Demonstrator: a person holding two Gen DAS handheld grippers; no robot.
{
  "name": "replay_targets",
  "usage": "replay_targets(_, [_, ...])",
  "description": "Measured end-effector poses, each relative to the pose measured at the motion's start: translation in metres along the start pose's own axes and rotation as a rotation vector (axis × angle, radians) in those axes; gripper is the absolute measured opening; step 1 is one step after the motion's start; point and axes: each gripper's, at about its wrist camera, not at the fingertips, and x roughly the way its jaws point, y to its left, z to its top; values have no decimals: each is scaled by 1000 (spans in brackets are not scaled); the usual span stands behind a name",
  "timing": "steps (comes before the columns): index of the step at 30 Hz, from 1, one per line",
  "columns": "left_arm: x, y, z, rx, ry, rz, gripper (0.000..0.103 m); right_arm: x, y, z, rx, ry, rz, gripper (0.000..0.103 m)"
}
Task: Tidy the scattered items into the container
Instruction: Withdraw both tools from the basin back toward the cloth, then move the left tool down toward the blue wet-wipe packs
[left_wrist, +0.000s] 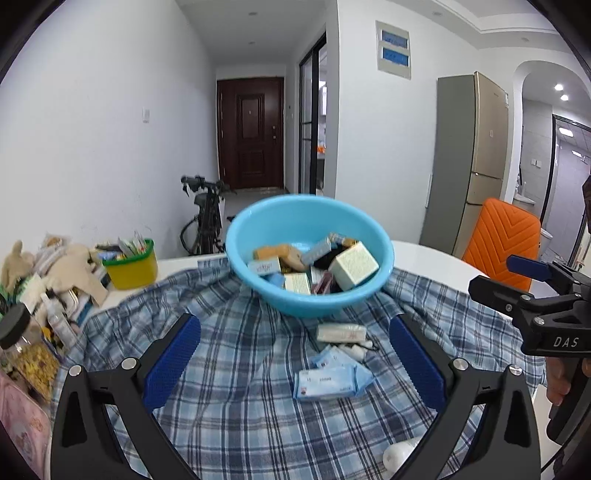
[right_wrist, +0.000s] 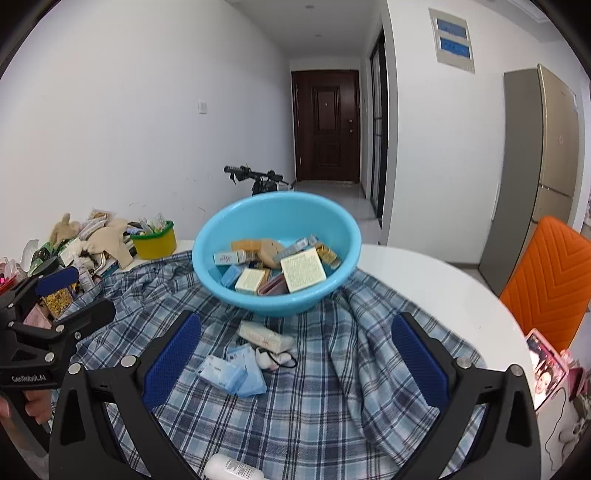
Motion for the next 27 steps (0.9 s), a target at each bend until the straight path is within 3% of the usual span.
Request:
replay_targets(10, [31, -4, -33, -3, 109, -26, 103, 20, -6, -25, 5, 52, -45, 103])
replay_targets(27, [69, -11, -81, 16, 234, -9, 103, 55, -17, -72, 58, 184, -31, 103])
